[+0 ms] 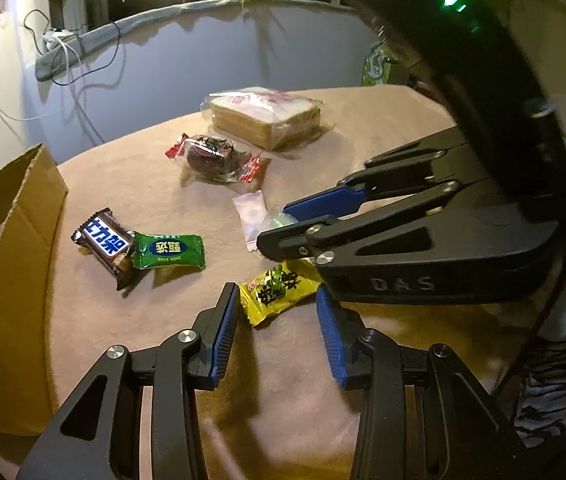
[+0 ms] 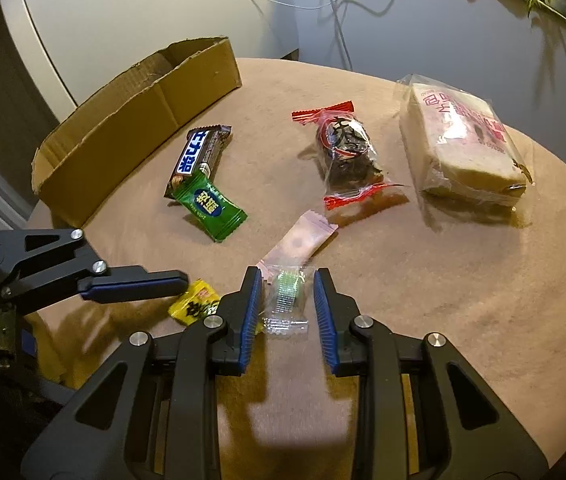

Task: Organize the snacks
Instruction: 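Grasp the clear green-dotted candy with the right gripper while the left gripper grasps the yellow candy packet, then carry the clear candy and yellow packet in both grippers over the box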

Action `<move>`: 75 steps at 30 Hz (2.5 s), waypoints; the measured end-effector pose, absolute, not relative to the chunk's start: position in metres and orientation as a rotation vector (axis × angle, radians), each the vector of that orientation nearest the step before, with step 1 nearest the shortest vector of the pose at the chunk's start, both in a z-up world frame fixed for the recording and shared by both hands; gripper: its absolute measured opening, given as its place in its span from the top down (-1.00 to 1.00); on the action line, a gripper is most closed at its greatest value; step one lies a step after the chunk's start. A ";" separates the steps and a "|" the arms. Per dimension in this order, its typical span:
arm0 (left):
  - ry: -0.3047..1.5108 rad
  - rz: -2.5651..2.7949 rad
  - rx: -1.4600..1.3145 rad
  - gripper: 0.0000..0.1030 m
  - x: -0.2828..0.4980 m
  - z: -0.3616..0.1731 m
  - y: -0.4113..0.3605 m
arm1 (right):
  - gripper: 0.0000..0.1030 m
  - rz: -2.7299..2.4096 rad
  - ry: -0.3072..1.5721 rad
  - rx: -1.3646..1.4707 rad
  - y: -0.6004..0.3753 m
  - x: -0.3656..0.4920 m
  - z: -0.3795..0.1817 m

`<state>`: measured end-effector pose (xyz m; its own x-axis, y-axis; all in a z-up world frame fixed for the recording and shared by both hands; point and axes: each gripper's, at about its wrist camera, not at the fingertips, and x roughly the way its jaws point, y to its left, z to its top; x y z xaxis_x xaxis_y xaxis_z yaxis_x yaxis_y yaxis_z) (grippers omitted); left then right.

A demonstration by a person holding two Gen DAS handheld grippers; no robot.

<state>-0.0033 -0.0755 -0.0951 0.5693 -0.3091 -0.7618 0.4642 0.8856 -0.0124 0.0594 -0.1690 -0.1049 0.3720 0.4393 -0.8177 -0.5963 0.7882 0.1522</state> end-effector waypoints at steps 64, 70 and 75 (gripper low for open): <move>0.859 -0.399 0.164 0.89 0.019 -0.093 -0.080 | 0.61 0.644 0.953 -0.052 -0.207 0.071 -0.090; 0.842 -0.402 0.108 0.89 0.019 -0.083 -0.070 | 0.61 0.641 0.937 -0.039 -0.211 0.071 -0.084; 0.808 -0.399 0.071 0.89 0.016 -0.070 -0.059 | 0.61 0.647 0.915 -0.044 -0.203 0.069 -0.075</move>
<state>0.0163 -0.0585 -0.0700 0.6209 -0.3197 -0.7157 0.3735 0.9234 -0.0885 0.0693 -0.2034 -0.0746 0.4350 0.5015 -0.7479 -0.5379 0.8108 0.2308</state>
